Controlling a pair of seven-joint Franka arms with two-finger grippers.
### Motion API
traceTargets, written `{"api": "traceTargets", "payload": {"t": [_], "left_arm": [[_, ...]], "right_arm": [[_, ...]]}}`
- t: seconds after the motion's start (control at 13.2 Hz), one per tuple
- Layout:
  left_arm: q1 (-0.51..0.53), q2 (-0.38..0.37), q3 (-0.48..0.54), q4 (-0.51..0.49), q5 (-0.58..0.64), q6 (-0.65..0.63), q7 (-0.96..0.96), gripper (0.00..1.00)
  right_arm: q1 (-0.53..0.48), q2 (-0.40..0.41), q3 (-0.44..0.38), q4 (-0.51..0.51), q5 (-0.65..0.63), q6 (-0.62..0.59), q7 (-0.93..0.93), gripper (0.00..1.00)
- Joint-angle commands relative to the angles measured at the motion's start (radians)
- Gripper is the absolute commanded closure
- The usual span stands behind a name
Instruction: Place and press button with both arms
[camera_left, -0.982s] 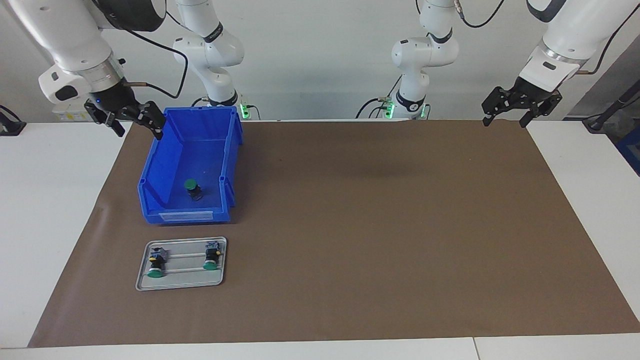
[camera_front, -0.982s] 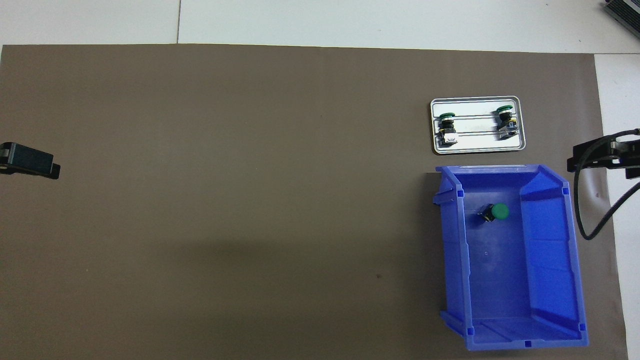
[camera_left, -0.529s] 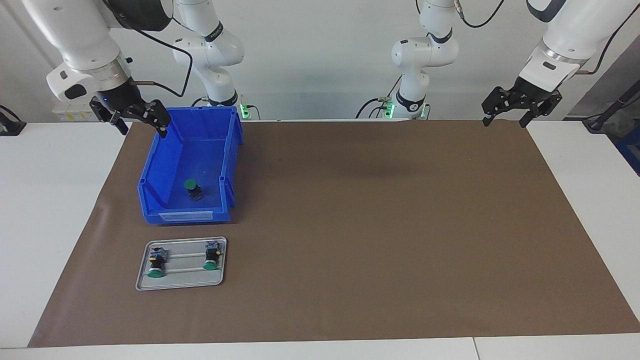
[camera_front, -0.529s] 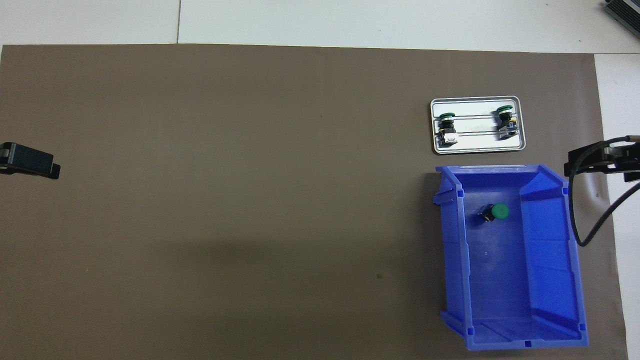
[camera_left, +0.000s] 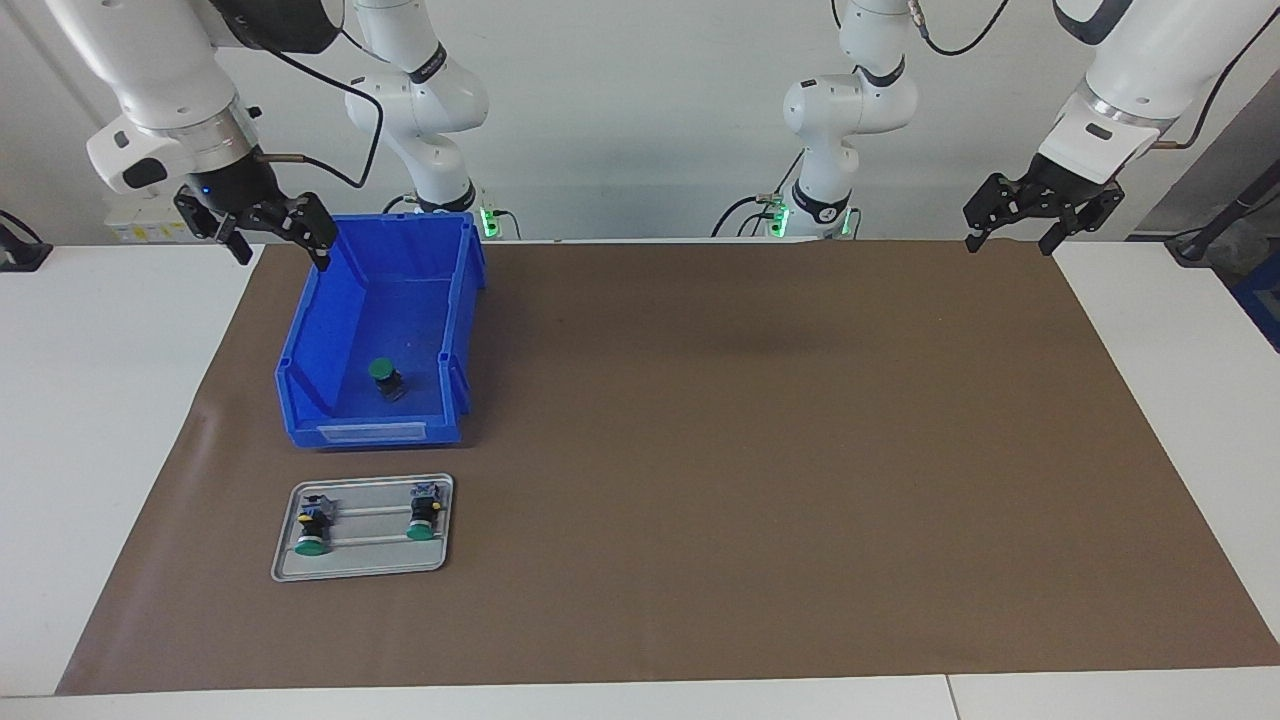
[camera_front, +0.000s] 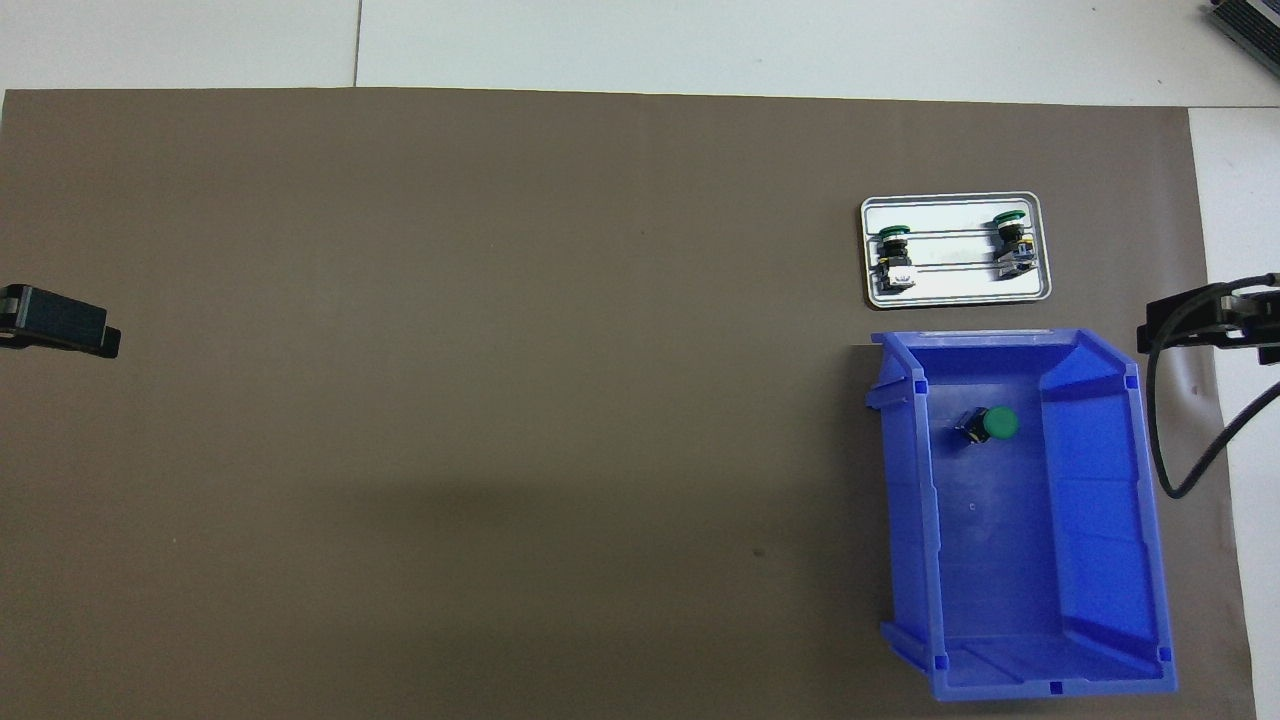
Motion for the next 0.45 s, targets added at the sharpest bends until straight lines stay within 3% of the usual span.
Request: {"api": "traceTargets", "payload": {"t": [0.0, 0.38], "left_arm": [[0.007, -0.026, -0.005, -0.028, 0.014, 0.005, -0.001, 0.0], [0.007, -0.026, -0.005, -0.028, 0.014, 0.004, -0.003, 0.0]], "right_arm": [[0.006, -0.016, -0.003, -0.01, -0.018, 0.01, 0.013, 0.0], [0.008, -0.016, -0.001, 0.002, -0.018, 0.007, 0.013, 0.0]]}}
